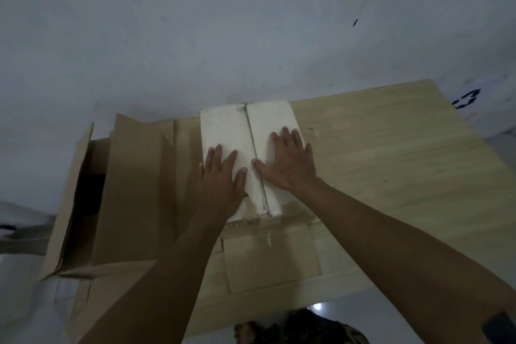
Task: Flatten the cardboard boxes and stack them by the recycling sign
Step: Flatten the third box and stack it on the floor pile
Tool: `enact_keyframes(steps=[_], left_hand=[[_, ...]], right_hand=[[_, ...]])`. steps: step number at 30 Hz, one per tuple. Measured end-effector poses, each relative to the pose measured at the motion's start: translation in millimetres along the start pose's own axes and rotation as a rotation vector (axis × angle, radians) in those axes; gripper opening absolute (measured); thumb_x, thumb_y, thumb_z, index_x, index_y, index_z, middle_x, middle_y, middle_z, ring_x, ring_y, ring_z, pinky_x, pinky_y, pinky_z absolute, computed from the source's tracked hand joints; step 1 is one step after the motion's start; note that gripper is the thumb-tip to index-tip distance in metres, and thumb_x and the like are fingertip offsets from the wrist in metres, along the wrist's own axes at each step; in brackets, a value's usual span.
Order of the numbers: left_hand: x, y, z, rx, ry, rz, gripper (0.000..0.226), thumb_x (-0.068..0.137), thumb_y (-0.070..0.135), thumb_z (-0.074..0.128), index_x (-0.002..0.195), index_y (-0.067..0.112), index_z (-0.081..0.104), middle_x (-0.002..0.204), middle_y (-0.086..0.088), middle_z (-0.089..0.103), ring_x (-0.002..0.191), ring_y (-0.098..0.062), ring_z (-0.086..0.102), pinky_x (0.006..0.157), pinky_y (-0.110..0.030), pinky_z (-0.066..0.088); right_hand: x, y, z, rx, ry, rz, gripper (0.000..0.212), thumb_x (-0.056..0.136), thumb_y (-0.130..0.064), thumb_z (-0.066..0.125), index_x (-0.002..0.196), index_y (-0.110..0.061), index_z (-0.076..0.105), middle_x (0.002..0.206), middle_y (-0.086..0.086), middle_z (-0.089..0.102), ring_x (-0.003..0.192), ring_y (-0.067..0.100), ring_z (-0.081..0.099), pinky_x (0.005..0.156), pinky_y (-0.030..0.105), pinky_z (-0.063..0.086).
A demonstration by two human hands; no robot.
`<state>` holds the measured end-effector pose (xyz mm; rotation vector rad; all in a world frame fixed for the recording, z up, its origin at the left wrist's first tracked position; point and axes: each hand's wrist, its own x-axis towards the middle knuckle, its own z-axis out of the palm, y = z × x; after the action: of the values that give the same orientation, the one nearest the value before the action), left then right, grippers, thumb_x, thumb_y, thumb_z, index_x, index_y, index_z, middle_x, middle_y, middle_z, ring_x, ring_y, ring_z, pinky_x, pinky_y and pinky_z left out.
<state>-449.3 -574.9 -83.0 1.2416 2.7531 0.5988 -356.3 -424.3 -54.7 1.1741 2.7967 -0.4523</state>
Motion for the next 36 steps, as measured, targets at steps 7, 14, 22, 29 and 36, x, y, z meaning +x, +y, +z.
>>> enact_keyframes(steps=[7,14,22,29,36], left_hand=[[7,15,-4,0.000,-0.054,-0.086,0.079,0.087,0.075,0.034,0.150,0.026,0.032,0.164,-0.007,0.011,0.151,-0.024,0.002,0.119,-0.054,0.012],[27,55,-4,0.109,-0.137,-0.292,0.096,0.073,0.076,0.051,0.141,0.012,0.029,0.159,-0.014,0.012,0.149,-0.033,0.003,0.107,-0.073,0.016],[29,54,-19,-0.086,-0.116,-0.329,0.087,0.080,0.064,0.051,0.148,0.017,0.025,0.158,-0.008,0.020,0.146,-0.031,0.019,0.111,-0.064,0.022],[26,34,-63,-0.610,-0.040,-0.350,0.075,0.078,0.051,0.054,0.144,0.016,0.042,0.145,-0.010,0.047,0.131,-0.026,0.046,0.107,-0.044,0.041],[26,5,-115,-0.631,0.010,-0.240,0.031,0.099,0.003,0.045,0.116,0.025,0.059,0.086,0.017,0.069,0.074,0.002,0.066,0.071,-0.027,0.055]], right_hand=[[-9,-17,-47,0.094,0.122,-0.079,0.042,0.088,-0.038,0.048,0.125,-0.017,0.050,0.115,0.010,0.060,0.108,0.035,0.058,0.077,0.040,0.042],[-3,31,-99,0.072,0.180,0.075,0.073,0.093,-0.008,0.046,0.157,-0.014,0.011,0.136,0.016,0.048,0.112,0.037,0.056,0.085,0.041,0.043],[17,74,-45,-0.040,-0.067,0.322,0.101,0.089,-0.072,0.037,0.156,-0.003,0.006,0.165,0.015,0.000,0.151,0.033,-0.001,0.118,0.057,0.003],[20,71,2,0.485,-0.163,0.300,0.050,0.102,-0.044,0.039,0.138,-0.009,0.046,0.135,0.015,0.054,0.117,0.033,0.056,0.086,0.035,0.045],[21,73,6,0.435,-0.081,0.270,0.041,0.103,-0.037,0.037,0.126,-0.008,0.055,0.128,0.018,0.058,0.113,0.035,0.058,0.077,0.031,0.037]])
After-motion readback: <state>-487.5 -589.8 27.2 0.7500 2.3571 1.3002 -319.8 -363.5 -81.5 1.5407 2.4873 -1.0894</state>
